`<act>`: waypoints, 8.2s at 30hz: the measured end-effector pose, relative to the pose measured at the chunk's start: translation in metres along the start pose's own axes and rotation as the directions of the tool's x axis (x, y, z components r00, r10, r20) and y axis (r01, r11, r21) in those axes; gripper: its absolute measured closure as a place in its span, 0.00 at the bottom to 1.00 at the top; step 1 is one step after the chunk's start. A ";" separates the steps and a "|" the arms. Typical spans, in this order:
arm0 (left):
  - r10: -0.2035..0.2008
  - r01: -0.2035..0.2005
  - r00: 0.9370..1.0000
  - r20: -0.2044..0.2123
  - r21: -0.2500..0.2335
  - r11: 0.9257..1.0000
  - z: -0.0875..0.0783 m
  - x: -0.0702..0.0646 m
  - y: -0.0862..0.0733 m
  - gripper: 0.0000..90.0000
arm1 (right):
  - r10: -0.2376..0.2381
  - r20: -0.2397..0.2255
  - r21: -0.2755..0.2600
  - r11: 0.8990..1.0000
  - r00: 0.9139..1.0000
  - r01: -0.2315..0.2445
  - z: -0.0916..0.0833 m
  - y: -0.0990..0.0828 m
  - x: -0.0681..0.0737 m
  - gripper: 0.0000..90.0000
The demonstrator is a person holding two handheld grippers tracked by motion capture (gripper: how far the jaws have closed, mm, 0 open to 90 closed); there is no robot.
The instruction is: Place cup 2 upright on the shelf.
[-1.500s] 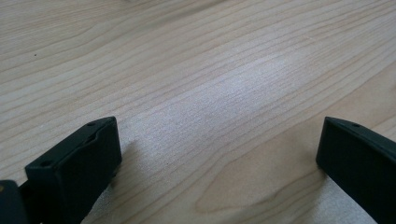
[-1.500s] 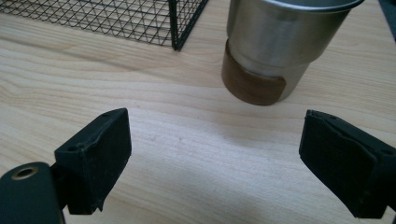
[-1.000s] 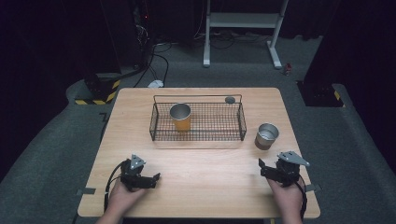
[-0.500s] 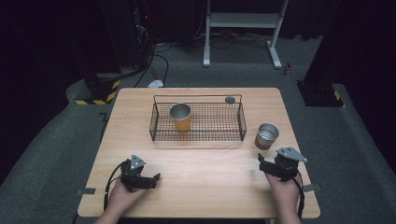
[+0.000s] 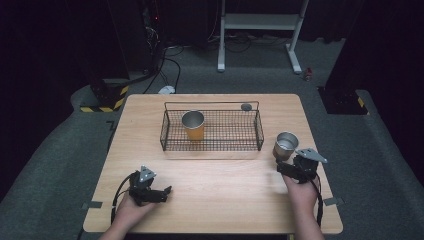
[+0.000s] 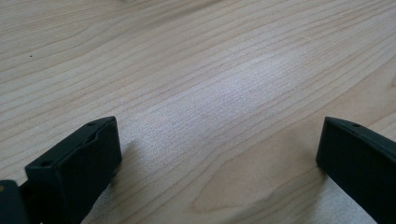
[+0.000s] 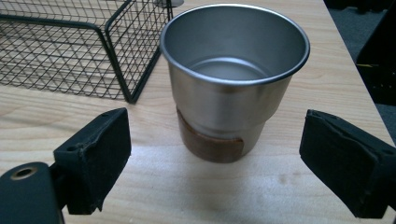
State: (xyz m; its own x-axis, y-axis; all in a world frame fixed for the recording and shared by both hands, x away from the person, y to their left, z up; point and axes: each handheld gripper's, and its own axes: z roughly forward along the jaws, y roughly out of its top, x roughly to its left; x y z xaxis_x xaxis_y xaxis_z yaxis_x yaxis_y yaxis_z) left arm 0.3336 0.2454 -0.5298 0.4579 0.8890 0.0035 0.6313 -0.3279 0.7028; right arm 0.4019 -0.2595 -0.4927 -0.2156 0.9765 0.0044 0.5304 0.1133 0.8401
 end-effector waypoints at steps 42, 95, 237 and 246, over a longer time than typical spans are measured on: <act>0.004 -0.004 1.000 0.005 -0.002 1.000 -0.001 0.000 -0.001 0.00 | 0.020 0.004 -0.018 1.000 1.000 -0.020 0.047 0.022 -0.005 0.15; 0.003 -0.003 1.000 0.005 0.000 1.000 -0.001 0.000 -0.001 0.00 | -0.103 -0.100 -0.121 0.989 0.990 0.090 -0.014 0.029 0.047 0.20; -0.002 0.002 1.000 0.000 -0.004 1.000 -0.001 0.000 -0.002 0.00 | -0.111 -0.165 0.211 0.967 0.980 0.145 0.130 0.111 0.140 0.20; -0.006 0.006 1.000 -0.002 -0.003 1.000 -0.001 -0.001 -0.002 0.00 | -0.107 -0.173 0.234 0.961 0.979 0.147 0.126 0.112 0.137 0.19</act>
State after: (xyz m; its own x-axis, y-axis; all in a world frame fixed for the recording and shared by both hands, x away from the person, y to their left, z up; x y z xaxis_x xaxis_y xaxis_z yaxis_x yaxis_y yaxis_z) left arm 0.3314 0.2459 -0.5301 0.4531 0.8915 0.0004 0.6320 -0.3216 0.7051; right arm 0.5348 -0.0896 -0.4665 -0.4099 0.9121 0.0080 0.6703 0.2953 0.6808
